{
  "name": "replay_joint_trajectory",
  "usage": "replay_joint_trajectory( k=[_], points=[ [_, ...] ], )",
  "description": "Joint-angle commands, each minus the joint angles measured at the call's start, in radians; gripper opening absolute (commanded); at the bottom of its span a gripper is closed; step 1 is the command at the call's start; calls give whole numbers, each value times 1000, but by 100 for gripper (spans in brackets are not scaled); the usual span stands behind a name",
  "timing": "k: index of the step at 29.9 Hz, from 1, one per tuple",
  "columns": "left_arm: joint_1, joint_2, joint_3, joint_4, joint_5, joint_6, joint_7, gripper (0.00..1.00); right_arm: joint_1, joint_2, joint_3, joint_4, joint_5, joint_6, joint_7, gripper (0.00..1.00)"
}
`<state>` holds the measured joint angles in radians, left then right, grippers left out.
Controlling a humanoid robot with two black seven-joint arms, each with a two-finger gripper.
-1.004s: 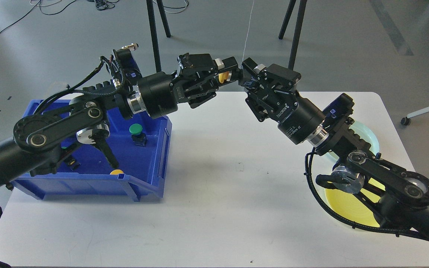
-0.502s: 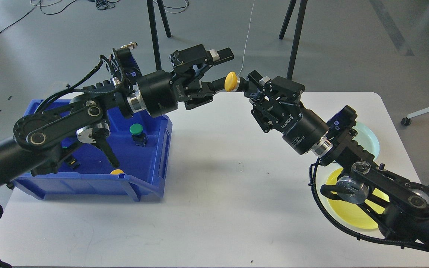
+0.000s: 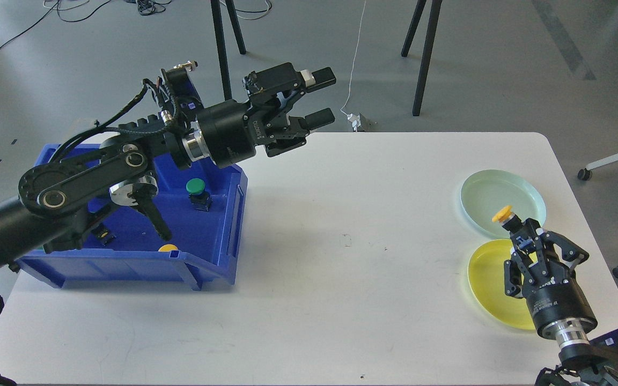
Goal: Pass button and place on color plate
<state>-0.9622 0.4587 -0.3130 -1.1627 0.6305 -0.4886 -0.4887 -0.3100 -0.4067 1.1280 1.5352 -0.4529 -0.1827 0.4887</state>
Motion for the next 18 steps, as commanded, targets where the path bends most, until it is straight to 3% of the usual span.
replay_joint_trajectory(
  k=[1,5,7,9,12,16,18],
  points=[
    [2,0,0,0,0,0,0,86,-56,0,-10,0,2,-105,0,0],
    [3,0,0,-2,0,0,0,86,-84,16,-11,0,3,-164,0,2],
    [3,0,0,0,0,0,0,86,-86,20,-11,-6,29,-176,0,19],
    [3,0,0,0,-2,0,0,86,-86,22,-8,-6,84,-178,0,43],
    [5,0,0,-3,0,0,0,86,-75,22,-1,-9,157,-178,0,58],
    [3,38,-3,-43,5,0,0,86,-51,22,6,-16,171,-178,0,65],
    [-4,141,-8,-87,6,0,0,86,-35,22,3,-17,171,-178,0,65]
  ],
)
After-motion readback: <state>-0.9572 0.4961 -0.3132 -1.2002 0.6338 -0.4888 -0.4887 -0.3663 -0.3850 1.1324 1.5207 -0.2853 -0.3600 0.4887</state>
